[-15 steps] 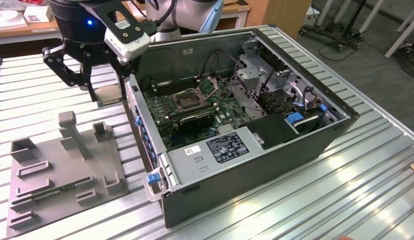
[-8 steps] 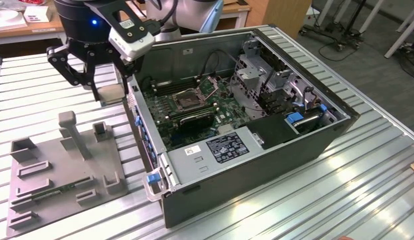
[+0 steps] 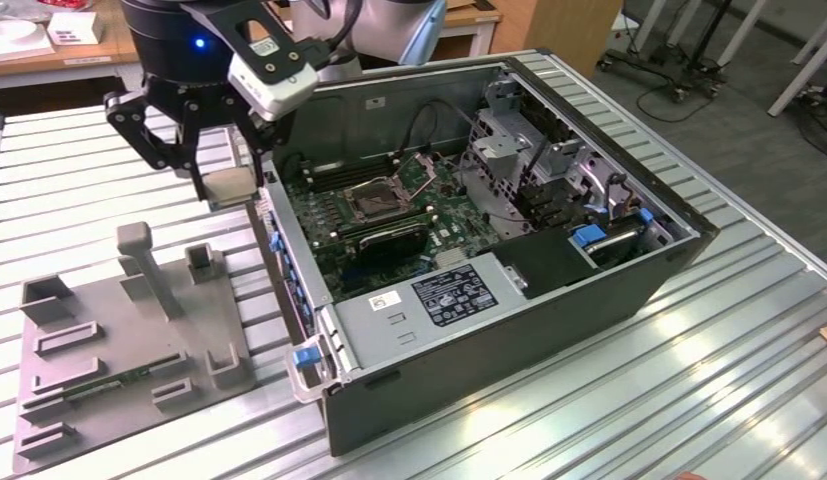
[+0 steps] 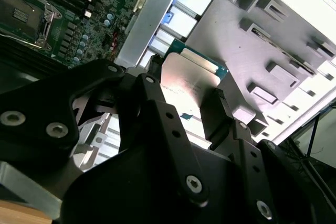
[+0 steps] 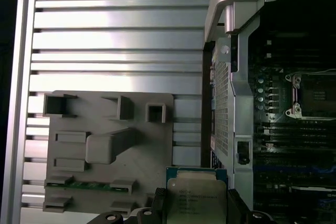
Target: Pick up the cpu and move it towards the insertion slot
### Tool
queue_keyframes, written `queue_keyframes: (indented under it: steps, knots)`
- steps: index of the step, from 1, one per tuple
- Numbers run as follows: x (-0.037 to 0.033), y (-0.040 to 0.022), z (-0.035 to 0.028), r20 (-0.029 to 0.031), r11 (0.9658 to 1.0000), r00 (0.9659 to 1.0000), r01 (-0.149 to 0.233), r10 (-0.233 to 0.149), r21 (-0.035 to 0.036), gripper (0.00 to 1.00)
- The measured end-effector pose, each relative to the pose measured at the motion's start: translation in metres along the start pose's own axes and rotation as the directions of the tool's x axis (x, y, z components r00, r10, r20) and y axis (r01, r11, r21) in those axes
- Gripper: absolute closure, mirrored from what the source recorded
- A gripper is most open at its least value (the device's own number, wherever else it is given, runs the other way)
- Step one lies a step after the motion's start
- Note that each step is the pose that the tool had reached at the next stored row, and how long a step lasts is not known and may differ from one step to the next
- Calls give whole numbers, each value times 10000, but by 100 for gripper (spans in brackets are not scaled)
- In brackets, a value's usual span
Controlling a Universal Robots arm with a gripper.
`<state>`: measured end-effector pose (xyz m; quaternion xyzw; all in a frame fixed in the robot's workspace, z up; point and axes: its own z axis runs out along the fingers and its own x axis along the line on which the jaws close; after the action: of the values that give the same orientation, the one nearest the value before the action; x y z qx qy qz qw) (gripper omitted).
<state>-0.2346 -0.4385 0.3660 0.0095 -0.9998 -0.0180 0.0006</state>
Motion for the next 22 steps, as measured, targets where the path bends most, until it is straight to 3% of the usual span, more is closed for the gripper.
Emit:
queue_keyframes:
  steps: [22]
  knots:
    - [-96, -2, 1, 0, 10000, 10000, 0, 0, -1, 46]
